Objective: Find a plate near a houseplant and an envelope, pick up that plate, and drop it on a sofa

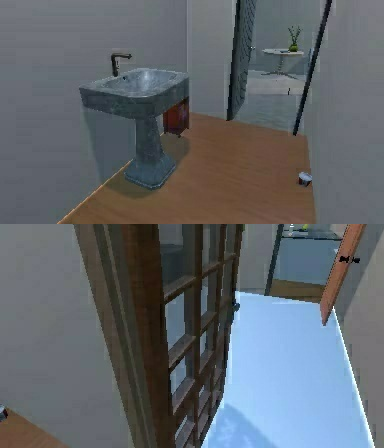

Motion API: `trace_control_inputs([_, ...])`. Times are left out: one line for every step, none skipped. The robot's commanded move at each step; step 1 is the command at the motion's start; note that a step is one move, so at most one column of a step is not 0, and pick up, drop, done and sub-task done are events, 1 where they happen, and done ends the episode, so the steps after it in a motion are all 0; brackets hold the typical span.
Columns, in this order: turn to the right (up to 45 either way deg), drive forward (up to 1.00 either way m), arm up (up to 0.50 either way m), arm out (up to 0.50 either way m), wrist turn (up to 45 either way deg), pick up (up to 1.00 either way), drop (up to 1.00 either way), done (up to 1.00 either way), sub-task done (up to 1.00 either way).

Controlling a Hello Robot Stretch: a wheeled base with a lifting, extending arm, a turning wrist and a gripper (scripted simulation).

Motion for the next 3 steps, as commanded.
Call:
trace_control_inputs([24.0,0.0,0.0,0.0,0.0,0.0,0.0,0.0,0.0])
trace_control_inputs([0.0,1.0,0.0,0.0,0.0,0.0,0.0,0.0,0.0])
trace_control_inputs([0.0,1.0,0.0,0.0,0.0,0.0,0.0,0.0,0.0])
